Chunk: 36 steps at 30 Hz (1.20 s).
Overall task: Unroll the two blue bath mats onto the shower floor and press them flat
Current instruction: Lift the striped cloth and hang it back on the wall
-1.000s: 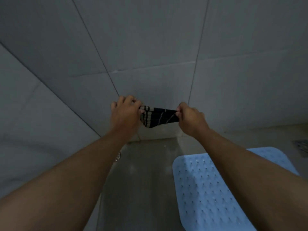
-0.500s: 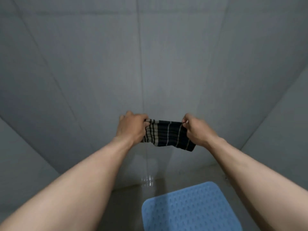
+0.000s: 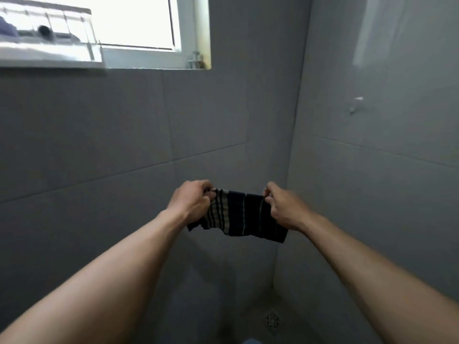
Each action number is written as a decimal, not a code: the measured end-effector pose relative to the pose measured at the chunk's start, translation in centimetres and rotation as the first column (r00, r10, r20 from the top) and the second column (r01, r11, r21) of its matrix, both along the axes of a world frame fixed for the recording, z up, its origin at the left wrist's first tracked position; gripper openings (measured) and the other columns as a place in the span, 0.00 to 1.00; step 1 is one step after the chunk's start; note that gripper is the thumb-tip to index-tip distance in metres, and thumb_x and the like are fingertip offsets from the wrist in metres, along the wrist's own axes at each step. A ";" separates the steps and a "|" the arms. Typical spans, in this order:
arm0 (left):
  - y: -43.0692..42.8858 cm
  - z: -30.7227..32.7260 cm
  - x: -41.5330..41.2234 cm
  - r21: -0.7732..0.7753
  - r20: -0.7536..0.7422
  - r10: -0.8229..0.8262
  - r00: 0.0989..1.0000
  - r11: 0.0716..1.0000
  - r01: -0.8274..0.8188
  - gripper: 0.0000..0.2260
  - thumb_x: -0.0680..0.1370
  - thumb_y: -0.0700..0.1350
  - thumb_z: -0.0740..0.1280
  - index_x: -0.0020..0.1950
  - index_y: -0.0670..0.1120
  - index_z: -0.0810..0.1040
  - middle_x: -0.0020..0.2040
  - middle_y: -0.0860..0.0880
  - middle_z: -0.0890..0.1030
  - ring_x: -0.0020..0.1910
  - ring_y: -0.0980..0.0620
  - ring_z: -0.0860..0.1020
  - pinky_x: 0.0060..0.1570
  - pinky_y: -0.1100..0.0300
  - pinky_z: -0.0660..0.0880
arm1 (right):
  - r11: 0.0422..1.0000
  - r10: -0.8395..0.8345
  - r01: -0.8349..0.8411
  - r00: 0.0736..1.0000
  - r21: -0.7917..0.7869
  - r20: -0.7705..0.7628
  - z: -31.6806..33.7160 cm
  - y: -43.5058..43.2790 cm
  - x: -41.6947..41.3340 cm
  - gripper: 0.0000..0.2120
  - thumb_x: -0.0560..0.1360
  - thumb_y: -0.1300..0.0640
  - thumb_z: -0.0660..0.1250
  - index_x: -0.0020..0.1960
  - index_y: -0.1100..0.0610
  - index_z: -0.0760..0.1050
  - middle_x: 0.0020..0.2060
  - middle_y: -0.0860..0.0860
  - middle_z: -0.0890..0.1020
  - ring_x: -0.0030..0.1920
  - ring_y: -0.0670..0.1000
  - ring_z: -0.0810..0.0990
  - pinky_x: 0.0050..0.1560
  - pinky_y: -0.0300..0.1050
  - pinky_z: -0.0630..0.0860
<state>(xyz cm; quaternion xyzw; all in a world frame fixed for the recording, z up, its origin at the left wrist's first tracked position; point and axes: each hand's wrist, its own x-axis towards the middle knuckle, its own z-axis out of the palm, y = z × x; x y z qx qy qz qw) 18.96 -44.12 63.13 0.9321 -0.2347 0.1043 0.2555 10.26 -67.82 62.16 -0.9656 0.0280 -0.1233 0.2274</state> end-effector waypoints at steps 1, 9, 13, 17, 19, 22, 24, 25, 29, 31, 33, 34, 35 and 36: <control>-2.2 1.2 0.3 -0.015 0.004 -0.025 1.000 1.000 0.025 0.05 0.79 0.50 0.63 0.46 0.54 0.78 0.47 0.49 0.82 0.47 0.44 0.78 0.44 0.54 0.75 | 1.000 -0.024 0.024 1.000 -0.007 0.012 1.1 -1.8 -0.5 0.04 0.81 0.60 0.57 0.54 0.54 0.67 0.42 0.56 0.78 0.40 0.58 0.75 0.37 0.47 0.66; -18.2 7.8 1.6 -0.042 0.027 -0.247 0.969 0.968 0.248 0.11 0.81 0.46 0.62 0.40 0.45 0.75 0.40 0.47 0.79 0.42 0.45 0.77 0.37 0.55 0.69 | 0.979 -0.191 0.196 0.978 -0.055 0.077 7.9 -14.4 -3.8 0.15 0.72 0.72 0.57 0.46 0.54 0.72 0.43 0.52 0.78 0.44 0.54 0.76 0.41 0.47 0.74; -24.6 9.7 3.1 -0.079 0.045 -0.332 0.942 0.939 0.335 0.11 0.82 0.42 0.61 0.41 0.42 0.75 0.39 0.47 0.78 0.41 0.45 0.77 0.38 0.57 0.69 | 0.953 -0.259 0.271 0.961 -0.133 0.101 10.3 -19.0 -3.7 0.21 0.70 0.73 0.55 0.46 0.52 0.79 0.46 0.49 0.76 0.48 0.53 0.77 0.48 0.47 0.76; -30.4 11.4 6.0 -0.094 0.154 -0.407 0.900 0.901 0.423 0.06 0.81 0.39 0.61 0.52 0.44 0.77 0.48 0.46 0.81 0.47 0.45 0.78 0.45 0.56 0.73 | 0.919 -0.348 0.368 0.925 -0.139 0.150 11.8 -23.5 -2.2 0.20 0.73 0.71 0.55 0.50 0.54 0.81 0.50 0.49 0.77 0.51 0.51 0.76 0.52 0.43 0.74; -32.9 12.2 7.8 -0.062 0.225 -0.466 0.855 0.869 0.490 0.08 0.79 0.37 0.60 0.54 0.49 0.71 0.50 0.47 0.79 0.46 0.45 0.77 0.47 0.50 0.76 | 0.909 -0.371 0.396 0.911 -0.132 0.179 12.3 -25.3 -0.7 0.17 0.75 0.68 0.56 0.49 0.55 0.81 0.50 0.50 0.78 0.50 0.51 0.77 0.51 0.42 0.73; -36.2 13.5 10.6 0.059 0.320 -0.540 0.778 0.831 0.552 0.13 0.75 0.34 0.59 0.52 0.51 0.70 0.50 0.49 0.75 0.44 0.44 0.75 0.43 0.51 0.75 | 0.895 -0.381 0.415 0.902 -0.162 0.204 13.2 -27.7 1.8 0.09 0.79 0.60 0.60 0.48 0.54 0.80 0.48 0.49 0.76 0.48 0.51 0.78 0.48 0.41 0.72; -38.1 14.1 12.8 0.147 0.386 -0.566 0.729 0.817 0.557 0.14 0.75 0.35 0.60 0.53 0.50 0.77 0.52 0.48 0.75 0.44 0.43 0.77 0.42 0.54 0.74 | 0.878 -0.393 0.436 0.892 -0.196 0.223 13.9 -29.3 3.6 0.08 0.80 0.59 0.61 0.52 0.54 0.80 0.48 0.49 0.75 0.49 0.51 0.77 0.49 0.42 0.73; -38.9 14.3 14.0 0.187 0.423 -0.572 0.703 0.814 0.550 0.15 0.76 0.35 0.61 0.55 0.51 0.80 0.55 0.48 0.75 0.45 0.43 0.78 0.41 0.54 0.73 | 0.868 -0.404 0.452 0.884 -0.206 0.236 14.2 -30.1 4.6 0.10 0.80 0.60 0.61 0.54 0.53 0.80 0.49 0.50 0.74 0.49 0.52 0.77 0.50 0.44 0.74; -42.0 14.8 18.0 0.314 0.529 -0.589 0.612 0.805 0.503 0.17 0.79 0.40 0.63 0.64 0.55 0.81 0.60 0.45 0.73 0.45 0.42 0.78 0.40 0.53 0.73 | 0.813 -0.415 0.486 0.870 -0.322 0.265 15.0 -32.2 8.6 0.18 0.81 0.62 0.59 0.65 0.47 0.78 0.51 0.50 0.70 0.45 0.54 0.75 0.44 0.43 0.71; -43.4 14.9 19.4 0.333 0.561 -0.580 0.590 0.811 0.481 0.16 0.81 0.43 0.63 0.66 0.55 0.79 0.59 0.43 0.72 0.43 0.41 0.77 0.38 0.53 0.70 | 0.785 -0.427 0.503 0.862 -0.361 0.273 15.2 -32.9 10.4 0.21 0.80 0.63 0.59 0.68 0.46 0.75 0.50 0.49 0.67 0.42 0.52 0.71 0.42 0.42 0.66; -44.7 14.6 20.8 0.347 0.597 -0.581 0.554 0.809 0.474 0.16 0.81 0.44 0.64 0.67 0.54 0.79 0.56 0.41 0.73 0.39 0.41 0.77 0.35 0.52 0.70 | 0.734 -0.449 0.540 0.841 -0.412 0.303 15.6 -33.5 12.0 0.22 0.80 0.63 0.60 0.70 0.45 0.74 0.49 0.50 0.65 0.42 0.53 0.70 0.41 0.44 0.66; -45.5 14.3 21.6 0.367 0.608 -0.589 0.533 0.803 0.469 0.16 0.79 0.44 0.68 0.67 0.54 0.79 0.53 0.40 0.73 0.36 0.41 0.76 0.32 0.52 0.71 | 0.693 -0.454 0.558 0.830 -0.457 0.324 15.7 -33.8 12.7 0.21 0.81 0.61 0.60 0.70 0.45 0.73 0.49 0.51 0.65 0.44 0.55 0.71 0.41 0.46 0.67; -46.2 13.9 22.4 0.384 0.618 -0.594 0.515 0.799 0.462 0.18 0.77 0.44 0.71 0.67 0.54 0.79 0.51 0.40 0.73 0.33 0.42 0.76 0.30 0.53 0.70 | 0.647 -0.447 0.564 0.826 -0.514 0.343 15.7 -34.0 13.3 0.20 0.81 0.58 0.60 0.71 0.45 0.72 0.50 0.52 0.66 0.46 0.57 0.73 0.41 0.47 0.68; -47.0 13.4 23.2 0.396 0.642 -0.591 0.488 0.801 0.450 0.21 0.75 0.43 0.73 0.67 0.55 0.78 0.49 0.41 0.73 0.31 0.42 0.75 0.28 0.54 0.68 | 0.599 -0.435 0.555 0.831 -0.577 0.347 15.5 -34.4 13.8 0.20 0.81 0.56 0.60 0.71 0.45 0.71 0.52 0.53 0.67 0.48 0.59 0.75 0.42 0.48 0.69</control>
